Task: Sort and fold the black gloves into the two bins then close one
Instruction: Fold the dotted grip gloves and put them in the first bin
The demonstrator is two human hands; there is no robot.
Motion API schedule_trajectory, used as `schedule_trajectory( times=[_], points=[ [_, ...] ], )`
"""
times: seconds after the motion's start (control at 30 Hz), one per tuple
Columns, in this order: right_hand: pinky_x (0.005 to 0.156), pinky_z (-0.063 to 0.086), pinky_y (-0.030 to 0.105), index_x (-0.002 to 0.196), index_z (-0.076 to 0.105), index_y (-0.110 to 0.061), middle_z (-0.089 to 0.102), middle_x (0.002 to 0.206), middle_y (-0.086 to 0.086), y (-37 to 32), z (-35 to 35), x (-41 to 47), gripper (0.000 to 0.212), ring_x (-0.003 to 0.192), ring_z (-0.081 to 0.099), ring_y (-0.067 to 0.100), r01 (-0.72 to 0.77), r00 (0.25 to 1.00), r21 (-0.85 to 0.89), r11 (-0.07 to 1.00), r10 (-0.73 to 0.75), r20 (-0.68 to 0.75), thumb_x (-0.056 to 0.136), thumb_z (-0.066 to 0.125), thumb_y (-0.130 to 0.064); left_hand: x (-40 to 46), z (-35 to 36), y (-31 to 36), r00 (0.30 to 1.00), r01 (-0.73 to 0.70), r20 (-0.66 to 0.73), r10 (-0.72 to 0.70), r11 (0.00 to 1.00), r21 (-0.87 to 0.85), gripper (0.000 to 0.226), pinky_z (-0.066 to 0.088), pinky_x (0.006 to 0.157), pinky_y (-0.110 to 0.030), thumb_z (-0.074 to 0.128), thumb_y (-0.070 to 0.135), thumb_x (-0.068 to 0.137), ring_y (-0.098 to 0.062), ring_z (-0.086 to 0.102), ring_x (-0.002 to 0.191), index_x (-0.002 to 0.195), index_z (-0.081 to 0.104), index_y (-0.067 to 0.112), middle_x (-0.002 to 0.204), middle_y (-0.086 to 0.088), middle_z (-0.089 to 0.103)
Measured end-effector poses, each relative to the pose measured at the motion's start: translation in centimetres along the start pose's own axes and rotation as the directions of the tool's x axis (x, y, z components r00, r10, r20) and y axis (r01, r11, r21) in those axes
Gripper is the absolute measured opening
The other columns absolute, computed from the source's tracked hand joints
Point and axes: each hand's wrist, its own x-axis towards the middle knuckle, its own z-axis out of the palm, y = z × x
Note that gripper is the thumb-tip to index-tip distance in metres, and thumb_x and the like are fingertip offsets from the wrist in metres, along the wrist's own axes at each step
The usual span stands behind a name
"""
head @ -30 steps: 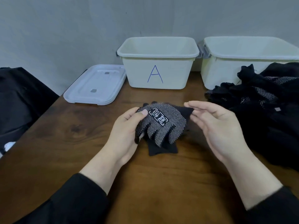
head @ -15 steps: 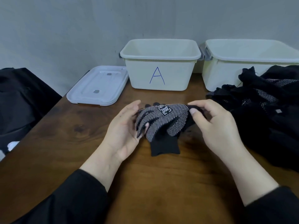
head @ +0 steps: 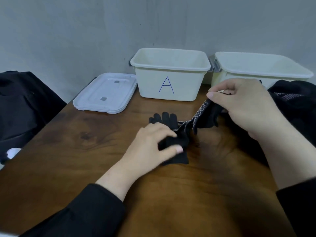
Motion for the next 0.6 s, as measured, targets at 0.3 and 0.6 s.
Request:
schedule_trajectory(
  times=[0.3,0.6],
  points=[
    [0.073,0.06,0.038,0.101,0.075,-0.032,0.062,0.081,-0.002,0.1,-1.9,-0.5,0.027,0.059,0.062,0.016,-0.079,0.996,-0.004,0.997,0.079,0.051,0.08,0.067,-0.017,-0.3,0.4,-1.1,0.985,-0.078,0.168,0.045,0.978,0.195,0.022,0.026,0.11,-0.029,0.059,0.037,0.1,-0.004,0.048,0.121,0.117,0.07,0.032,0.128,0.018,0.059],
    [0.059,0.045,0.032,0.088,0.076,-0.01,0.057,0.053,0.002,-2.0,-3.2,0.4,0.011,0.042,0.053,0.011,-0.021,0.996,-0.241,0.97,0.041,0.079,0.089,0.066,-0.015,-1.0,-0.8,-0.5,0.987,-0.039,0.157,0.03,0.998,0.054,0.037,0.035,0.106,-0.025,0.045,0.054,0.097,0.006,0.053,0.114,0.099,0.075,0.032,0.115,0.022,0.068]
  ],
)
